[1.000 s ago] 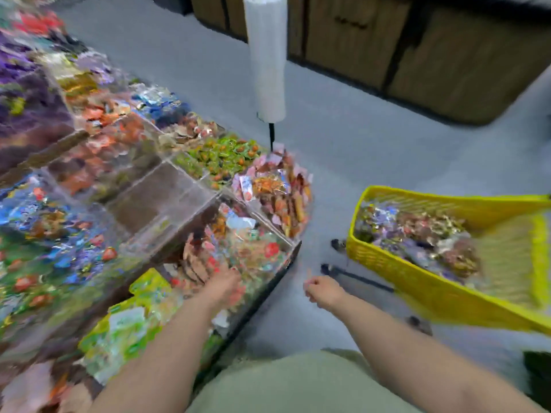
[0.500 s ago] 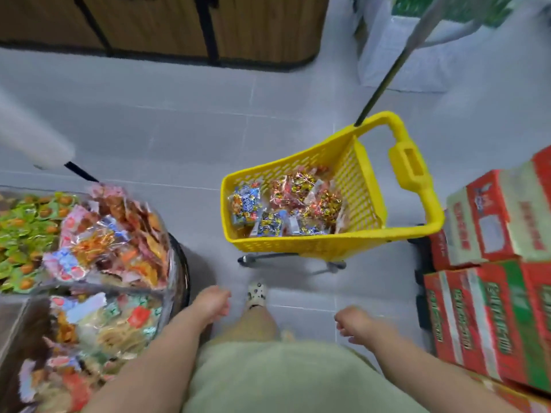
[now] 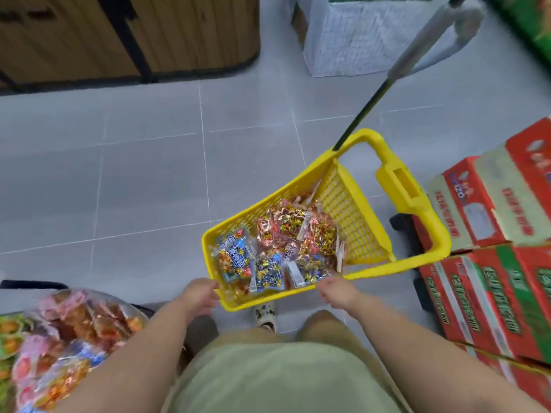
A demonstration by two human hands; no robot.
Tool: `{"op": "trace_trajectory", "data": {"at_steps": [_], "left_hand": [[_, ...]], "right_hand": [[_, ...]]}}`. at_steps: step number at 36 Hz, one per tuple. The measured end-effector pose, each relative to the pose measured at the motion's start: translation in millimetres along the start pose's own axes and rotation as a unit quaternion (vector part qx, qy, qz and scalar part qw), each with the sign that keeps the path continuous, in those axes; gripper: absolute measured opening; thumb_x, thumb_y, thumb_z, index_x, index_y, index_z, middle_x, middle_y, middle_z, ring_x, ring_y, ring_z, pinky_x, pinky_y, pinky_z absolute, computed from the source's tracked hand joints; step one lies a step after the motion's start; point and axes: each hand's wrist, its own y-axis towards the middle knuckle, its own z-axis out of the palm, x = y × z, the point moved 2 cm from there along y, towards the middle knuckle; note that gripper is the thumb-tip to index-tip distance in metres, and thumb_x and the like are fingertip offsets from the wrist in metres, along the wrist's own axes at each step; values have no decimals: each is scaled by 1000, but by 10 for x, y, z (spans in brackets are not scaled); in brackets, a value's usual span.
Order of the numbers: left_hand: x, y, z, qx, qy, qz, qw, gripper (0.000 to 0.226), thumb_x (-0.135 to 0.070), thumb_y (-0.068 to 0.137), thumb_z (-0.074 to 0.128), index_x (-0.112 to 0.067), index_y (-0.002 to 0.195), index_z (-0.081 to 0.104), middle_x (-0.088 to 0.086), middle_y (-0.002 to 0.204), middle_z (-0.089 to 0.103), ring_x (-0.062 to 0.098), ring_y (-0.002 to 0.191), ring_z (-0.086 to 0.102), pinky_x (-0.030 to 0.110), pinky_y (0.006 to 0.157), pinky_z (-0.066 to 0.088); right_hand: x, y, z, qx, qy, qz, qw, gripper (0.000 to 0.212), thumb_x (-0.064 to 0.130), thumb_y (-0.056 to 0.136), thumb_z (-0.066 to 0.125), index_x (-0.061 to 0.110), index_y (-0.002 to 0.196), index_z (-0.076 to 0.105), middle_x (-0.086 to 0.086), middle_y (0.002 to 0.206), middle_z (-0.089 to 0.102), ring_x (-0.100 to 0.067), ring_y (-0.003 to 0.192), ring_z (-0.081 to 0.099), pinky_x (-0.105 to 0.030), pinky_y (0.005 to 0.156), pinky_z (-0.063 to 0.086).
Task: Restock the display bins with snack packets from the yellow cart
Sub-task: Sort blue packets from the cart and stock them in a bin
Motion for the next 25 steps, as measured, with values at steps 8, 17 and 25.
{"op": "trace_trajectory", "data": {"at_steps": [8, 17, 25], "left_hand": [[-45, 242, -13, -2, 14, -42, 999, 13, -20, 95, 50, -12, 86, 52, 10, 79, 60, 20, 63, 51, 25, 60, 39], [151, 232, 307, 0, 21, -103, 995, 17, -23, 96, 48, -16, 81, 52, 7, 75, 59, 18, 60, 51, 24, 58, 37], [51, 195, 593, 7, 75, -80, 994, 29, -13, 98, 42, -19, 69, 45, 10, 89, 54, 24, 86, 51, 29, 72, 45]], "right_hand": [[414, 326, -206, 8, 33, -1, 999, 26, 12, 95, 40, -7, 89, 56, -12, 81, 44, -21, 77, 42, -30, 63, 33], [352, 808, -296, 32, -124, 36, 991, 23, 14, 98, 40, 13, 120, 47, 2, 75, 45, -11, 71, 47, -19, 64, 38], [303, 1084, -290, 44, -200, 35, 978, 41, 17, 94, 52, 3, 131, 44, -10, 92, 59, -25, 86, 56, -31, 69, 46]]}}
